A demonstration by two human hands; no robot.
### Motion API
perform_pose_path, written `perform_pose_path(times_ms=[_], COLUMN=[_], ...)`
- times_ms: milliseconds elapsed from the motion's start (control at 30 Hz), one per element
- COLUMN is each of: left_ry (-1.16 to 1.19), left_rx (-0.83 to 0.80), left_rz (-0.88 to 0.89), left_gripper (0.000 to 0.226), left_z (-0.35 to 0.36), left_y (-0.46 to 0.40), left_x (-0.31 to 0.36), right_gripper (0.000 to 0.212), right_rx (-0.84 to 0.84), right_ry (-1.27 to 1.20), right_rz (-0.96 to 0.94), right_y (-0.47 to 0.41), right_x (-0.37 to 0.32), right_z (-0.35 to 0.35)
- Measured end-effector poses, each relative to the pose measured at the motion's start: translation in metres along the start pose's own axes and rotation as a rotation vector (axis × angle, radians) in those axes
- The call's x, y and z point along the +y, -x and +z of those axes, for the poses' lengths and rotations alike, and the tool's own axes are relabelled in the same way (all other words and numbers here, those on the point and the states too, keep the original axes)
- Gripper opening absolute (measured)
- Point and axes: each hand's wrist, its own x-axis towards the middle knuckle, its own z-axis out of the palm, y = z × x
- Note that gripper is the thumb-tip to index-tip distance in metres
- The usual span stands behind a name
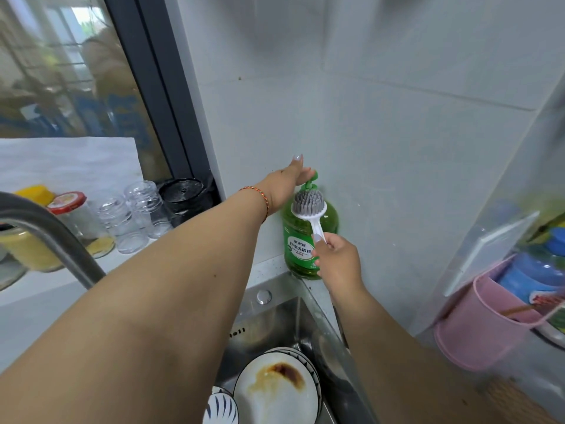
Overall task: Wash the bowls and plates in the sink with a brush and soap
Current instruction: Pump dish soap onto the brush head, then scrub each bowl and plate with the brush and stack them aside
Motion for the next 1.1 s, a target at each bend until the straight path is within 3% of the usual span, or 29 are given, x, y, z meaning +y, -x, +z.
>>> perform_pose_path(times_ms=[533, 633, 700, 800, 933, 1100], left_ry=[0.07, 0.225, 0.447, 0.694, 0.671, 0.568], left_rx=[0.015, 0.04, 0.112, 0.396, 0.63, 0.663], left_rz=[-0.047, -0.114, -0.136, -0.078, -0.1, -0.232], left_gripper=[0.065, 0.072, 0.075, 0.071, 0.057, 0.031], left_z=[0.009, 0.003, 0.002, 0.013, 0.045, 0.083], left_y=[0.012, 0.008, 0.008, 0.029, 0.081, 0.175], left_x=[0.005, 0.006, 0.005, -0.006, -0.054, -0.135], right_gripper=[0.018, 0.017, 0.016, 0.013, 0.01, 0.007], right_rx=[-0.04, -0.059, -0.086, -0.15, -0.272, -0.379], right_ry=[-0.124, -0.102, -0.089, -0.063, -0.083, 0.089], right_rz=[0.094, 0.07, 0.067, 0.114, 0.194, 0.22], right_y=[0.001, 0.013, 0.023, 0.042, 0.079, 0.122], right_x=[0.0, -0.004, -0.009, -0.015, -0.012, 0.012], right_z=[-0.004, -0.009, -0.013, -0.019, -0.029, -0.036])
